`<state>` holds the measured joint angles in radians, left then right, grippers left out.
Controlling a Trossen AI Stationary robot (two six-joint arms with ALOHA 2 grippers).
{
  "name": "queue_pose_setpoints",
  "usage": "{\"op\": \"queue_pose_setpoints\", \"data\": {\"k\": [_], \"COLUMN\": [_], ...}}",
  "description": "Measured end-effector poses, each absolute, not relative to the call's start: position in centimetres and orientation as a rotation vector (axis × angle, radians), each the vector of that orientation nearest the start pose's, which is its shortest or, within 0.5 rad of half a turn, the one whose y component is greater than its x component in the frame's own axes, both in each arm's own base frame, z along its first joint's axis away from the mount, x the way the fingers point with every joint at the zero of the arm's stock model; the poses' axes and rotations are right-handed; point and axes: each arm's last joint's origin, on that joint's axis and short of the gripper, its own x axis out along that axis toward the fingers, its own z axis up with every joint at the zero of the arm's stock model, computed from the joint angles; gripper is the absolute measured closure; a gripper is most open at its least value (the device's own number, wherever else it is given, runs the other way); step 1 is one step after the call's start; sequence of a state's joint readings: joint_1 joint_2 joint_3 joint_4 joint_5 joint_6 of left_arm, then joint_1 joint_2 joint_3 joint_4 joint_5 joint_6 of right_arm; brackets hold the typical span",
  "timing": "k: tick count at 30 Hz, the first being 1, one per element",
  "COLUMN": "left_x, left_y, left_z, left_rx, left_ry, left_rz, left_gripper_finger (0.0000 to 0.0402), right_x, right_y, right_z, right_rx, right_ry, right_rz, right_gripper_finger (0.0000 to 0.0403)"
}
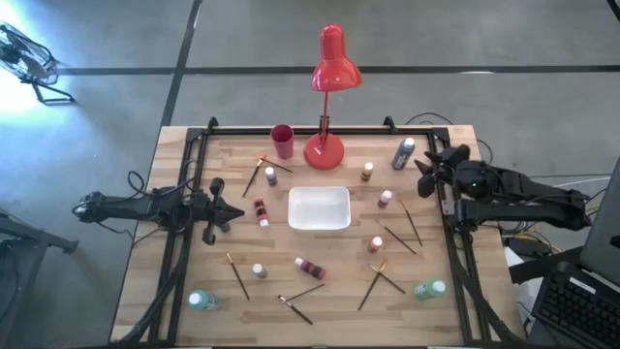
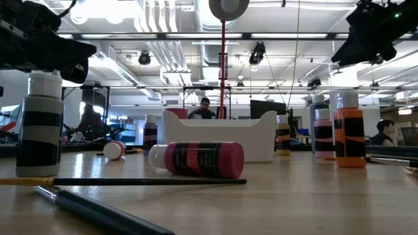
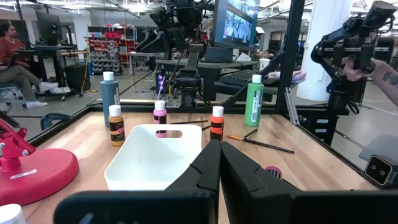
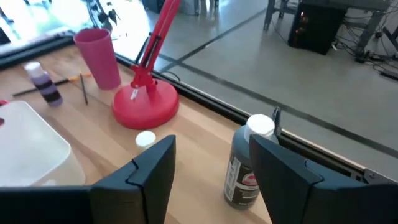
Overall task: Pick & Place Paint Supplies
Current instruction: Put the gold paint brush into the red cup
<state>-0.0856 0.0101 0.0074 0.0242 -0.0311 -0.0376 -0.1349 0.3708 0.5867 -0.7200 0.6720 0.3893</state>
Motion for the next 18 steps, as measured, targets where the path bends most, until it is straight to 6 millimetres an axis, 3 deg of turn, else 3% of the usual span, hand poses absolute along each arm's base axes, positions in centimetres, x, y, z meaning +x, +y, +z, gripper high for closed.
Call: {"op": "queue_pose_setpoints", "data": {"k": [12,18], "left_x": [9.8,9.8], "left_y": [-0.7,-0.7], "left_z": [16.8,16.8], "left_rx": [-0.039,-0.039], "left_ry": [-0.020,-0.020], "left_rz": [-0.055,-0.055], "left_gripper_finger": [0.0392,0.0392], "right_x": [7.3,9.6], "right_y": [-2.8,-2.2], "right_z": [27.8,29.1], "right_rx": [0.163,0.117], "right_ry": [0.277,0.212], "right_rz": [-0.837,-0.468], "right_gripper_finger": [0.0232,0.0249]}}
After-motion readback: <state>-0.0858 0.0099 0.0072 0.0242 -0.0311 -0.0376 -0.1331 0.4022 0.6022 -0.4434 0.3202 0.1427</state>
